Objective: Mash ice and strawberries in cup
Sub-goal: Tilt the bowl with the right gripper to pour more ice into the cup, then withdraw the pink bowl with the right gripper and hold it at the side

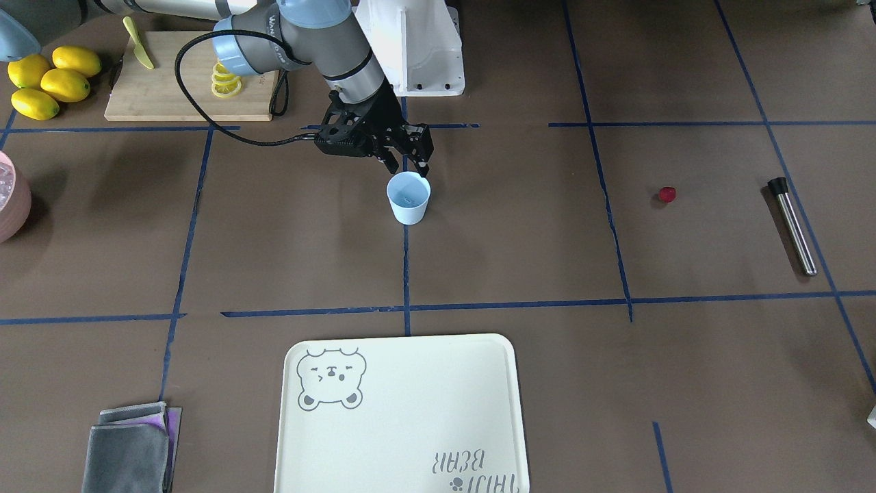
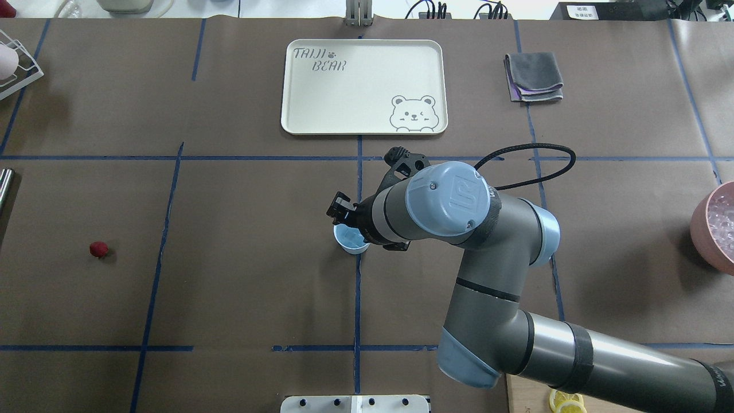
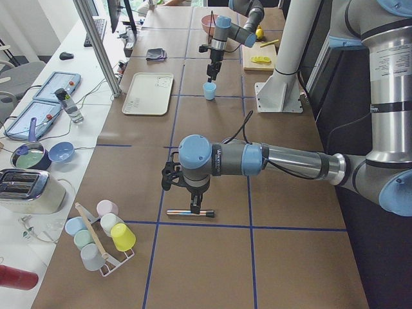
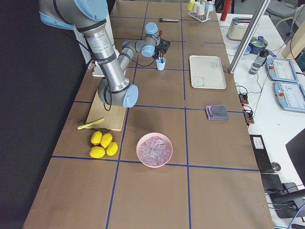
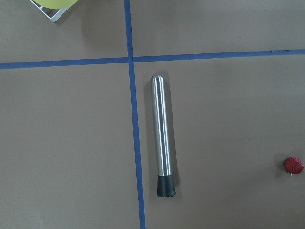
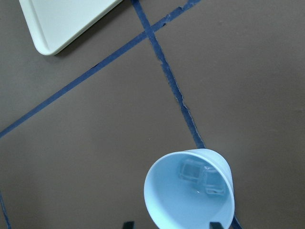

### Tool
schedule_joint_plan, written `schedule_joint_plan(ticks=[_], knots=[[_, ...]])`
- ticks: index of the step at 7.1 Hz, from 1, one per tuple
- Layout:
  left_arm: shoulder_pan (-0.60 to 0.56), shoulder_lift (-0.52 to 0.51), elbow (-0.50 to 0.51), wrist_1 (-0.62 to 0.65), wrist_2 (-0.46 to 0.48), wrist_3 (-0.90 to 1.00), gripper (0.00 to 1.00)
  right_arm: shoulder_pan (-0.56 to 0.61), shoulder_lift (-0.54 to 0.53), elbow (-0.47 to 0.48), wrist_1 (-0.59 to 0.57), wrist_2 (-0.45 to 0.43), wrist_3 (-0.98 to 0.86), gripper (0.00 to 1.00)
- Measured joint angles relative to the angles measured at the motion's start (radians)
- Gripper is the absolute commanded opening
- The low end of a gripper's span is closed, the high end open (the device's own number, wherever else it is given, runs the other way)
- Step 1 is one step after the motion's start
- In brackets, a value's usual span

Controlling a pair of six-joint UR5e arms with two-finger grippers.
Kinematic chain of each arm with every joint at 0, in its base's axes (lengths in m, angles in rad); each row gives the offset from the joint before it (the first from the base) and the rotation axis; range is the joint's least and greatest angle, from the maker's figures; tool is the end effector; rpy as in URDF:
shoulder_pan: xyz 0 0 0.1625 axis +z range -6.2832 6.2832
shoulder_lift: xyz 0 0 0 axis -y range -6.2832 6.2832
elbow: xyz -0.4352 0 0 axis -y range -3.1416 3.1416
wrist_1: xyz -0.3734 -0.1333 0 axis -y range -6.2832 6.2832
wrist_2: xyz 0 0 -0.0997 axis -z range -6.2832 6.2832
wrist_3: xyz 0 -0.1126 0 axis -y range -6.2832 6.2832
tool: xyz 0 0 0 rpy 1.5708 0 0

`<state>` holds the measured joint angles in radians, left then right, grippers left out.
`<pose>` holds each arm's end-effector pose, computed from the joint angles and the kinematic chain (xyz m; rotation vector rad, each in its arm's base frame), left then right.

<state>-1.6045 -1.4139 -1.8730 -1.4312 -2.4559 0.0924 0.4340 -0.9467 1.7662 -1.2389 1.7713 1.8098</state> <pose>-0.0597 -0.3998 0.6090 0.0611 0.8831 0.0573 -0.5436 -0.3742 0.1967 -0.0660 -1.1714 0.4798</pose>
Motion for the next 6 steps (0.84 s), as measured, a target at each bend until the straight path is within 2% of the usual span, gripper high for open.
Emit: schedule_joint_plan(ticks=[1, 2, 3, 4, 5, 6], knots=[[0.000, 0.000, 0.001, 0.000, 0.000, 0.000, 1.00, 0.019, -0.039, 0.048, -0.003, 0.013, -0.005, 0.77], [0.000, 0.000, 0.002, 0.000, 0.000, 0.001, 1.00, 0.069, -0.132, 0.128, -0.005, 0.062, -0.033, 0.79], [0.000, 0.000, 0.003, 0.000, 0.000, 0.001, 1.00, 0.159, -0.254, 0.203, -0.004, 0.161, -0.114, 0.81], [0.000, 0.001, 0.004, 0.000, 0.000, 0.001, 1.00, 0.280, -0.382, 0.252, -0.001, 0.284, -0.252, 0.97], [0.000, 0.001, 0.005, 0.000, 0.000, 0.001, 1.00, 0.395, -0.501, 0.271, 0.003, 0.377, -0.428, 0.97], [0.000, 0.001, 0.005, 0.000, 0.000, 0.001, 1.00, 0.500, -0.611, 0.272, 0.004, 0.430, -0.628, 0.97]])
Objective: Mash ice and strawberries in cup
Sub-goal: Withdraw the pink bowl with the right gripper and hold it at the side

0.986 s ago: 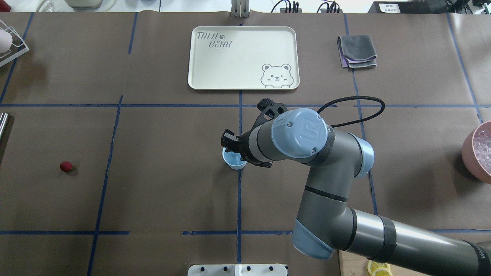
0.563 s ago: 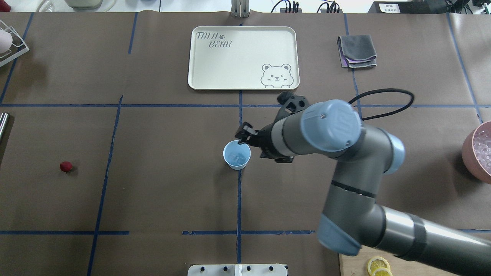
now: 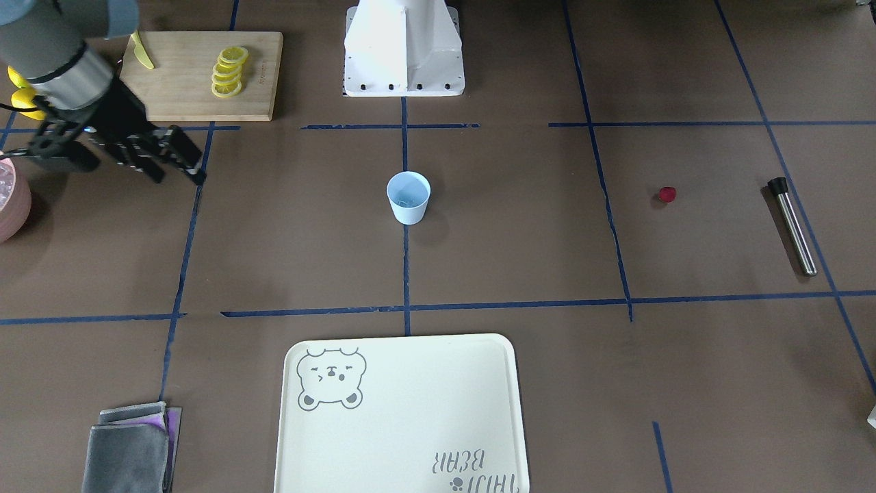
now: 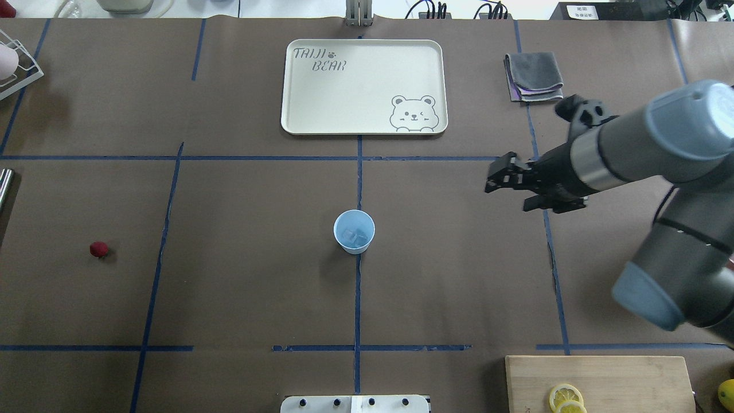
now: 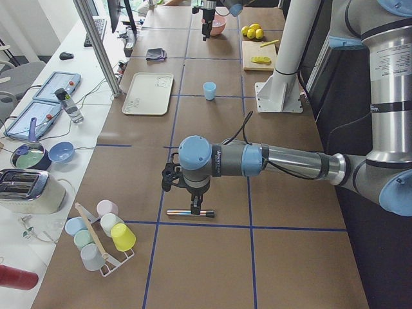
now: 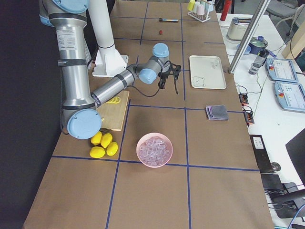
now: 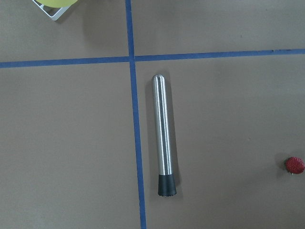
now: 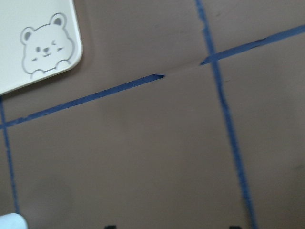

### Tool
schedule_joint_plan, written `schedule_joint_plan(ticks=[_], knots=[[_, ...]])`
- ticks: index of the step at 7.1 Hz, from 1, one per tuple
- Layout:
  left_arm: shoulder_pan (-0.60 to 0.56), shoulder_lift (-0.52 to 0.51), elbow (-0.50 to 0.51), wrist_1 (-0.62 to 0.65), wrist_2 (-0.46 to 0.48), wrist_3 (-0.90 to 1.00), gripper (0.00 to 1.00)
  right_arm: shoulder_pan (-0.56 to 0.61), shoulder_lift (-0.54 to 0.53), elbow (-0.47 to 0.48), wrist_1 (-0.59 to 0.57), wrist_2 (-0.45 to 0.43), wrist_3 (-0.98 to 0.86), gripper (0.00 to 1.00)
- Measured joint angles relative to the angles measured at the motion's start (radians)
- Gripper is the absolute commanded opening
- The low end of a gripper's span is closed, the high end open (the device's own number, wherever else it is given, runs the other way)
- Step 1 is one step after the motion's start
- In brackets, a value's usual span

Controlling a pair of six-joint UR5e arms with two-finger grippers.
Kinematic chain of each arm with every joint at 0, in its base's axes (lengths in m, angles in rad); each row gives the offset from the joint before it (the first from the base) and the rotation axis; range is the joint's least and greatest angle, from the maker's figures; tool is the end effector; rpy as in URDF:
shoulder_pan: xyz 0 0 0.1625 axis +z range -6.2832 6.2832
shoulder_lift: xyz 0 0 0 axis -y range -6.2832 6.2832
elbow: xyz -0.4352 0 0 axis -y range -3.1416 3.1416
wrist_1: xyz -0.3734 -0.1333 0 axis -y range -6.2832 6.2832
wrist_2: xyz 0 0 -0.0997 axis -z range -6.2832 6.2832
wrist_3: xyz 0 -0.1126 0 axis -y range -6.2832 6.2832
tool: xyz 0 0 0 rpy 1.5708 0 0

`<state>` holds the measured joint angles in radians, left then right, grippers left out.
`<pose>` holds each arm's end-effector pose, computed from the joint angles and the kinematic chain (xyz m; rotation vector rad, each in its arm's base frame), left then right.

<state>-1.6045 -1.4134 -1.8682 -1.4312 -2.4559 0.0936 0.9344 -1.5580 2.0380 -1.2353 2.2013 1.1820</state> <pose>-0.0596 -0.3995 0.6115 0.0567 0.8834 0.0561 -0.2263 -0.4188 0.4150 0.0147 -0.9866 0.2439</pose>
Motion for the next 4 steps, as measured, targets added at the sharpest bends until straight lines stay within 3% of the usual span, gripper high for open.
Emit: schedule_joint_plan(ticks=[2, 4], knots=[[0.000, 0.000, -0.001, 0.000, 0.000, 0.000, 1.00, 0.179, -0.174, -0.031, -0.001, 0.045, -0.338, 0.98], [0.000, 0.000, -0.003, 0.000, 0.000, 0.000, 1.00, 0.296, -0.287, -0.104, 0.000, 0.046, -0.513, 0.98]])
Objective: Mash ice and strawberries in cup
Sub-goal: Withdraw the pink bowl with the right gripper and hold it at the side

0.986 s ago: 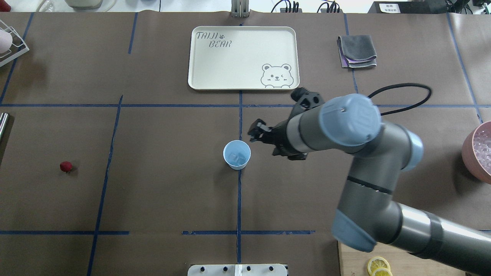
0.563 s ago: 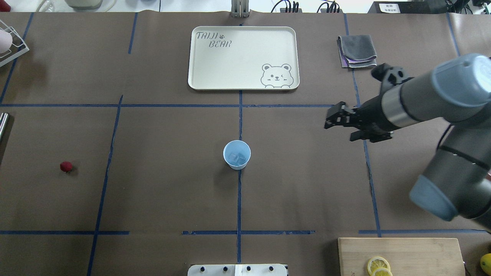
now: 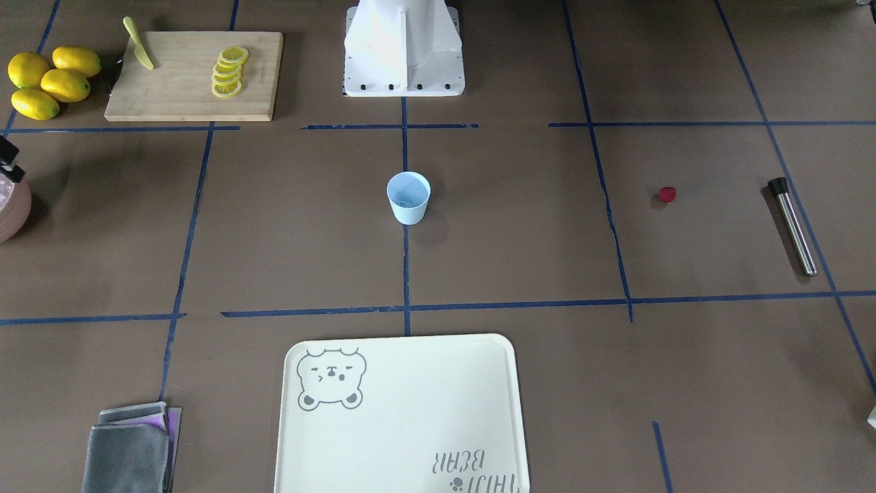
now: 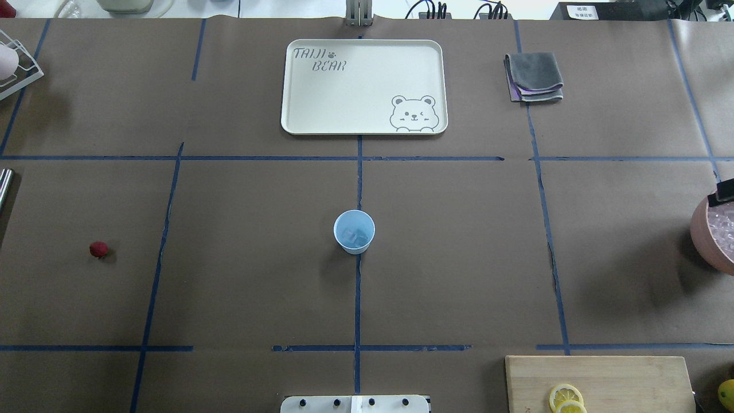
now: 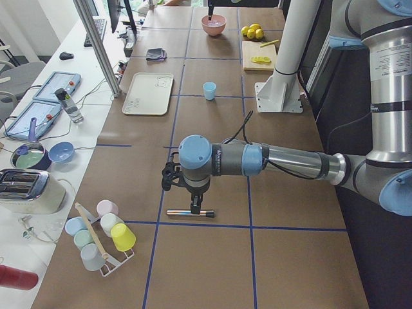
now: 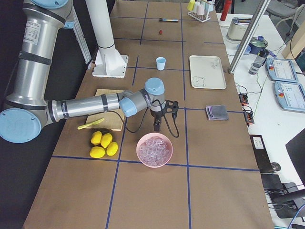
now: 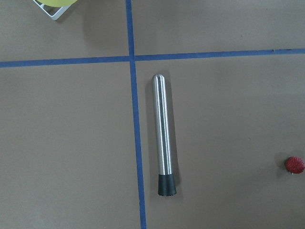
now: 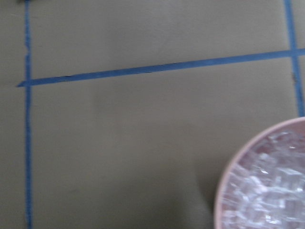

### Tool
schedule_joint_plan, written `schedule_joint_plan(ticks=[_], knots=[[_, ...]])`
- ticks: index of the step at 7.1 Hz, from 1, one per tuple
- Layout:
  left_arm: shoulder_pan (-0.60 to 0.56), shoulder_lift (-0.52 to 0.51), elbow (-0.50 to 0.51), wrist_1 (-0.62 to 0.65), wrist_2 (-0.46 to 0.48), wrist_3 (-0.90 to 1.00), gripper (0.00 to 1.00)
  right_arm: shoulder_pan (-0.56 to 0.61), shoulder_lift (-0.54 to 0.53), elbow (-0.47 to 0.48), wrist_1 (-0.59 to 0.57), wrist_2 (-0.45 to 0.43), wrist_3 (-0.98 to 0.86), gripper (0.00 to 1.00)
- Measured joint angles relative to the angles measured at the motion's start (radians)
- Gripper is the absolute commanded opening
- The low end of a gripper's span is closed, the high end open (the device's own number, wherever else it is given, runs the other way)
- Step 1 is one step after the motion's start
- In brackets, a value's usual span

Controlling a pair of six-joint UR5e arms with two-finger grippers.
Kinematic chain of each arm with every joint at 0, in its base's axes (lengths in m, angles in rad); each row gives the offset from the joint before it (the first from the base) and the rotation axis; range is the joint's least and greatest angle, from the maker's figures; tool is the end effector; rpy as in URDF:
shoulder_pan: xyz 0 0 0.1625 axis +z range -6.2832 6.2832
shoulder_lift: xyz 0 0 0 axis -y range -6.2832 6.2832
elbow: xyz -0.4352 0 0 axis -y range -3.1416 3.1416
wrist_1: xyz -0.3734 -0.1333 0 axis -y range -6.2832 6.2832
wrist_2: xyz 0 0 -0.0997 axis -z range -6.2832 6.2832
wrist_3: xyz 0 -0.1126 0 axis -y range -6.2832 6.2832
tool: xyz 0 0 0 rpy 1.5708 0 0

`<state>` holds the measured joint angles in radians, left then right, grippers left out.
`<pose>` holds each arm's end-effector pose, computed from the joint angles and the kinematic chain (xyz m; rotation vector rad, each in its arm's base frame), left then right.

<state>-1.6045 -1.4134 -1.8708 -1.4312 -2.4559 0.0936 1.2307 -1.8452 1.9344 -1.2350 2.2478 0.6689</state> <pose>-0.0596 -0.3995 0.6102 0.0591 0.8833 0.0573 -0.0679 -0.3801 0.5870 0.0354 -0.7813 0.1681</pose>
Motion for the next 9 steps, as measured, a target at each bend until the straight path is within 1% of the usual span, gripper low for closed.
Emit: schedule_joint_plan(ticks=[1, 2, 4, 5, 7, 8, 9], knots=[[0.000, 0.000, 0.000, 0.000, 0.000, 0.000, 1.00, 0.024, -0.017, -0.047, 0.001, -0.004, -0.002, 0.98], [0.000, 0.000, -0.002, 0.000, 0.000, 0.000, 1.00, 0.033, -0.020, -0.082, 0.001, -0.007, 0.039, 0.98], [0.000, 0.001, -0.005, 0.000, 0.000, 0.000, 1.00, 0.036, -0.013, -0.118, 0.006, -0.025, 0.172, 0.97], [0.000, 0.001, -0.005, 0.001, 0.000, 0.000, 1.00, 0.036, -0.011, -0.164, 0.053, -0.040, 0.197, 0.97], [0.000, 0.001, -0.006, 0.001, 0.000, 0.000, 1.00, 0.035, 0.026, -0.307, 0.232, -0.051, 0.276, 0.96], [0.000, 0.001, -0.006, 0.000, 0.000, 0.000, 1.00, 0.034, 0.036, -0.334, 0.269, -0.048, 0.308, 0.95], [-0.001, 0.001, -0.007, 0.000, 0.000, 0.000, 1.00, 0.033, 0.038, -0.344, 0.282, -0.043, 0.323, 0.94]])
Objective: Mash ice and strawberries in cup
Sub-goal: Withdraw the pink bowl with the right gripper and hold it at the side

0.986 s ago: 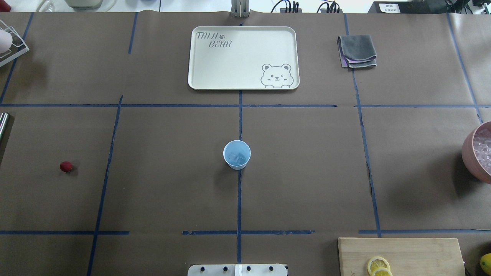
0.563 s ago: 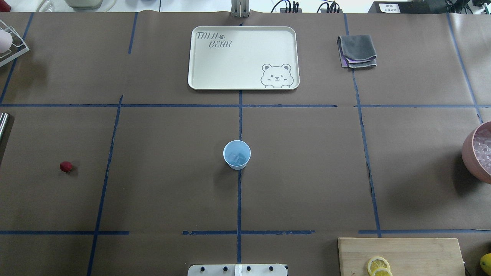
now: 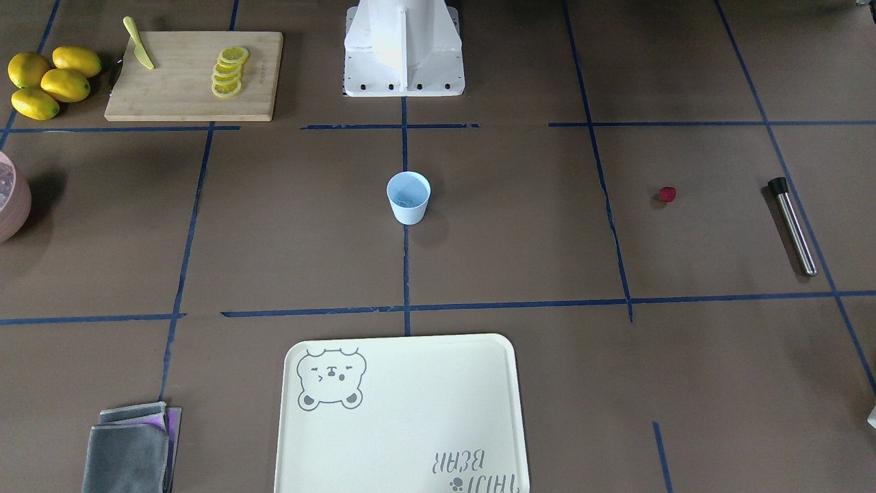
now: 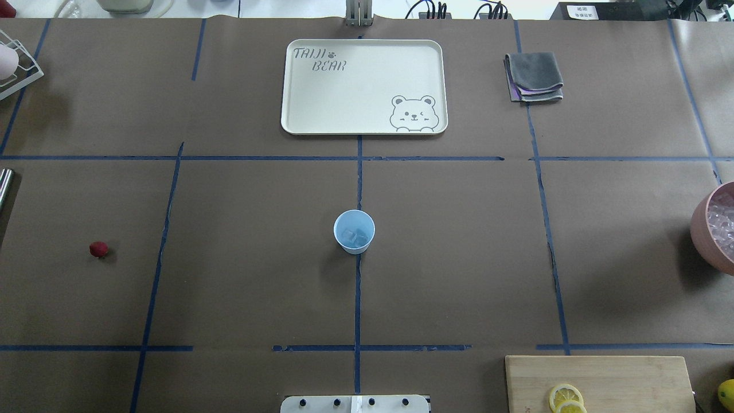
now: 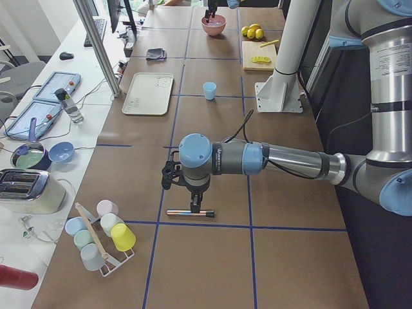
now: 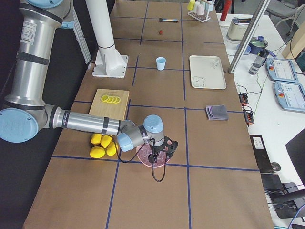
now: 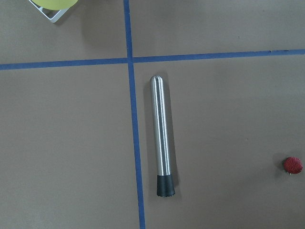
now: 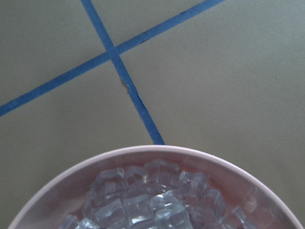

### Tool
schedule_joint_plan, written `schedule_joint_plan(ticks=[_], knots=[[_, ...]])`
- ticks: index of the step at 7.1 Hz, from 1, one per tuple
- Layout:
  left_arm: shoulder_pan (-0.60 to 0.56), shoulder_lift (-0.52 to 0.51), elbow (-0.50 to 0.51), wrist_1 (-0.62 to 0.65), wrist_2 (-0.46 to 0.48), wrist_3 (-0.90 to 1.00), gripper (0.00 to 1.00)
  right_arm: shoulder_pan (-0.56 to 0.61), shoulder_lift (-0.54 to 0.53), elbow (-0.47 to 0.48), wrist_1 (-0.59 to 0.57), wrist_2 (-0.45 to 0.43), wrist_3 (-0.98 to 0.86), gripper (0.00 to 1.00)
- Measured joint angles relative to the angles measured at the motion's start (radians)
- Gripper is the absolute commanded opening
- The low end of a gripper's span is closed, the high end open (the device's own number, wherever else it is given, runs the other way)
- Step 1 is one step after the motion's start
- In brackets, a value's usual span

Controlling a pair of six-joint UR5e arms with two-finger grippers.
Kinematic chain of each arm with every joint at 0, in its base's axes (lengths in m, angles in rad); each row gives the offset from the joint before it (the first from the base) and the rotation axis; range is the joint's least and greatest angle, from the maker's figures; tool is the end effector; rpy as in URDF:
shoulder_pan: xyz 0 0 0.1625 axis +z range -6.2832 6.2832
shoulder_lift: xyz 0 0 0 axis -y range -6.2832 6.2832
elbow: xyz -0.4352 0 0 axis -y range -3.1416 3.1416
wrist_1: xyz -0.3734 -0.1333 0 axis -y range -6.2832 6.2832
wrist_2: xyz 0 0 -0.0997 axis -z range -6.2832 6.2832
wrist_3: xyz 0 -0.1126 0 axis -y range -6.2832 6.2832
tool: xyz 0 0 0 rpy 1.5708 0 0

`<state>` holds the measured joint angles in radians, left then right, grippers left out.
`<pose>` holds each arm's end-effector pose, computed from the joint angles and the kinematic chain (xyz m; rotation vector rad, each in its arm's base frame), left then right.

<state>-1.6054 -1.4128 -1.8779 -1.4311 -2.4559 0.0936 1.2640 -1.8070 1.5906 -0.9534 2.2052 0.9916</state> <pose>-0.0600 -0.3993 0.6072 0.0655 0.8829 0.0593 -0.0543 -0.3919 0.7104 -0.0705 -0.7411 0.5262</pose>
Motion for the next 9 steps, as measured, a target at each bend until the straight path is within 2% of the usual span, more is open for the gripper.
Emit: schedule_joint_plan(ticks=[2, 4, 5, 7, 8, 9], knots=[[0.000, 0.000, -0.002, 0.000, 0.000, 0.000, 1.00, -0.002, -0.006, -0.001, 0.005, 0.032, 0.009, 0.91], [0.001, 0.000, -0.002, 0.000, 0.000, 0.000, 1.00, -0.003, -0.019, 0.005, 0.005, 0.057, 0.011, 0.80], [0.000, 0.000, -0.003, 0.000, 0.000, 0.000, 1.00, -0.003, -0.025, 0.008, 0.006, 0.060, 0.011, 0.69], [0.001, 0.000, -0.003, 0.000, 0.000, -0.001, 1.00, -0.003, -0.047, 0.024, 0.007, 0.068, 0.012, 0.25], [0.001, 0.000, -0.003, 0.000, 0.000, -0.001, 1.00, -0.003, -0.057, 0.034, 0.007, 0.070, 0.012, 0.10], [0.001, 0.000, -0.003, 0.000, 0.000, -0.001, 1.00, -0.003, -0.064, 0.040, 0.008, 0.070, 0.011, 0.01]])
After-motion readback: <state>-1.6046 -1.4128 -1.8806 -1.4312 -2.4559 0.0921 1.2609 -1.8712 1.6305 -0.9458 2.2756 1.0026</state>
